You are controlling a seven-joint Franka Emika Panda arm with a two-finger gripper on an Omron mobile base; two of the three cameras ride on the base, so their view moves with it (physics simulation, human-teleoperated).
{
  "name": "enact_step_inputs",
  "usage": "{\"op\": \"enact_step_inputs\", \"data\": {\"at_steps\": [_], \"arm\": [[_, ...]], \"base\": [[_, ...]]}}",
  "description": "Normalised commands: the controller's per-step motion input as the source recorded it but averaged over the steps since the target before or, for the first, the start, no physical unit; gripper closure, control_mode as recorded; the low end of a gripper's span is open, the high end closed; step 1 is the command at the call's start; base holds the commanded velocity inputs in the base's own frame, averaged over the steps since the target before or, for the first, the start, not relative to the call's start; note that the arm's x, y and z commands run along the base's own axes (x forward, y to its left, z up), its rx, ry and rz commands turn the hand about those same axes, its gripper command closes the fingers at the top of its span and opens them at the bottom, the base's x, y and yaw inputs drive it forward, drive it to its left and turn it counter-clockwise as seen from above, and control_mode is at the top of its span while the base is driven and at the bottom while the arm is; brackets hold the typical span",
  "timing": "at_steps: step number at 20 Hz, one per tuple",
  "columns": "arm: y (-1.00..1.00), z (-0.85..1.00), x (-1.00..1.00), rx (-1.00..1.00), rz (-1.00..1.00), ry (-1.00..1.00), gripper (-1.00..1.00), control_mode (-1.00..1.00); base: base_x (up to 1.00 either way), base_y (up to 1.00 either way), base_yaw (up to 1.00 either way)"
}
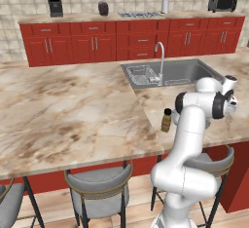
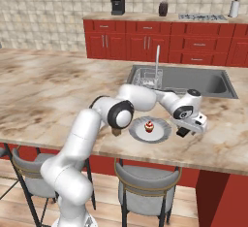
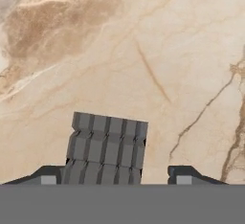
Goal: Take the cinnamon bottle from the cabinet and place it on the dining table, next to the plate with the cupcake. Then take the chocolate from the dining counter and place it on the cupcake plate.
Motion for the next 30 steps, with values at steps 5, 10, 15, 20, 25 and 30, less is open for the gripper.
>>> {"op": "enact_step_inputs", "data": {"at_steps": [5,10,15,20,25,30], "arm": [[0.0,-0.38,0.01,0.0,0.0,0.0,1.0,-1.0],[0.02,0.04,-0.01,0.0,0.0,-0.01,1.0,-1.0],[0.56,0.68,-0.21,0.0,0.02,0.02,1.0,-1.0],[1.0,0.27,-0.28,0.0,0.0,0.07,1.0,-1.0],[0.75,-0.06,-0.31,0.0,0.0,0.03,1.0,-1.0],[0.35,-0.05,-0.08,0.0,0.0,0.0,1.0,-1.0]], "base": [[0.0,0.0,0.0],[0.0,0.0,0.0],[0.0,0.0,0.0],[0.0,0.0,0.0],[0.0,0.0,0.0],[0.0,0.0,0.0]]}}
